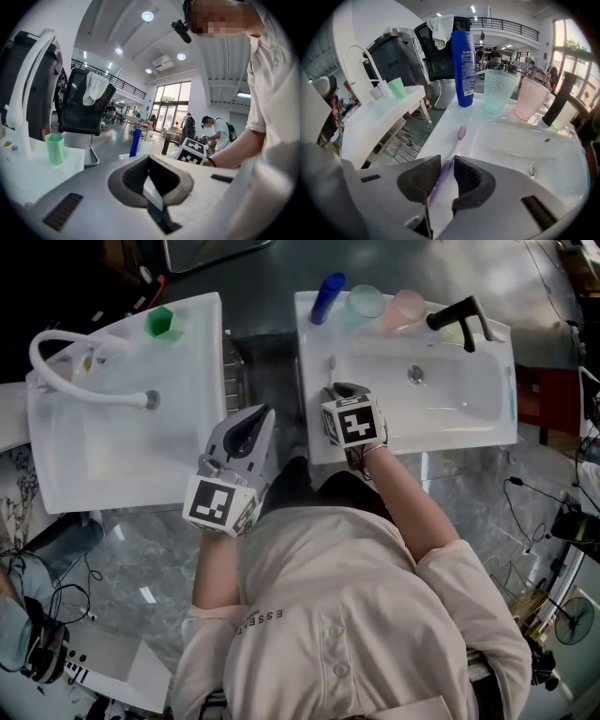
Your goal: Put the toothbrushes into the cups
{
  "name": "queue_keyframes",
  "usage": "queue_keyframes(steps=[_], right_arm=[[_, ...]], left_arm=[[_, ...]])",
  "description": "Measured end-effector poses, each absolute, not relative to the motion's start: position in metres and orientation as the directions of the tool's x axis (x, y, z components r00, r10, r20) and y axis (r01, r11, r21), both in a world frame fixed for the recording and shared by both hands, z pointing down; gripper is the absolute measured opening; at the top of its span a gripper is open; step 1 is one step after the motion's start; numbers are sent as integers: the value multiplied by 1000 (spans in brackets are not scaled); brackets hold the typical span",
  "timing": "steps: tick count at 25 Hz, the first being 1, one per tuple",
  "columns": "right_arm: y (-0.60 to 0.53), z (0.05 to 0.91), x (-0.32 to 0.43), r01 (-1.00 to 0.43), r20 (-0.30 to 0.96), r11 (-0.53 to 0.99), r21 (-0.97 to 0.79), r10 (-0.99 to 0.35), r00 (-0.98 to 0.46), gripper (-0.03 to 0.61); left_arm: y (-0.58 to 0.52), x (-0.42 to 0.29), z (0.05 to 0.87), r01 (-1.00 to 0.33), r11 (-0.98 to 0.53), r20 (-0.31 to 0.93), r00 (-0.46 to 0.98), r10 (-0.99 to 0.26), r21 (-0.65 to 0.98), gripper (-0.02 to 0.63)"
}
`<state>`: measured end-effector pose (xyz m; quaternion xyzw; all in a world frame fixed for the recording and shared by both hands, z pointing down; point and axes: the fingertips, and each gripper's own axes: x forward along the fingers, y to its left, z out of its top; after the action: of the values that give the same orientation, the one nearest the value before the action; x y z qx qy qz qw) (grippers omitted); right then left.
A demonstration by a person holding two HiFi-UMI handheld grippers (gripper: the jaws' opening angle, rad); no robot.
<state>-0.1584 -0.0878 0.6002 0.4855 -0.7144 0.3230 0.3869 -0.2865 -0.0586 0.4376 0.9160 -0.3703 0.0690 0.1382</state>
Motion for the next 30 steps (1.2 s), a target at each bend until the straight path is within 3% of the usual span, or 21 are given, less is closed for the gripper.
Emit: queue_keyframes(steps=[5, 14, 23, 30], right_arm=[[-89, 602, -155, -924, 881, 376, -72, -411, -235, 51], [-85, 595, -154, -892, 868, 433, -130, -386, -314, 48], [-116, 522, -123, -882, 720, 431, -191, -549, -424, 48], [-158, 446, -94, -864, 531, 467, -186, -692, -489, 48]], left_arm=[[-61, -295, 433, -714, -673, 233, 699, -676, 191, 0], [-58, -277, 427, -710, -688, 259, 699, -666, 148, 2], [-73, -238, 404, -725, -678, 246, 684, -686, 125, 0], [-87, -205, 383, -728, -679, 220, 680, -699, 94, 1]])
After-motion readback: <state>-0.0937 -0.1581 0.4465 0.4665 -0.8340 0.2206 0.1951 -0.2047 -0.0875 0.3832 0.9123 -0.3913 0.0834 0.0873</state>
